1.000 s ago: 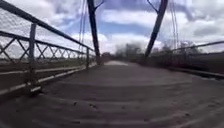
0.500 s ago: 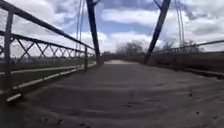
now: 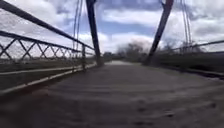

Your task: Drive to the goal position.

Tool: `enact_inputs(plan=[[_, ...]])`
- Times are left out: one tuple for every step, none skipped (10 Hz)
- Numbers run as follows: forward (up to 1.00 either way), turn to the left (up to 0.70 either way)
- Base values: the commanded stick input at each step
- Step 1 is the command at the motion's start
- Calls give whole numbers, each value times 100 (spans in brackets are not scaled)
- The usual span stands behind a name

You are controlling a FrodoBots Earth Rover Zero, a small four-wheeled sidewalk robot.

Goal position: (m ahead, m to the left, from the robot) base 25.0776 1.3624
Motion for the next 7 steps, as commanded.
enact_inputs(plan=[[95, 0], [96, 0], [96, 0], [96, 0], [96, 0], [96, 0], [96, 0]])
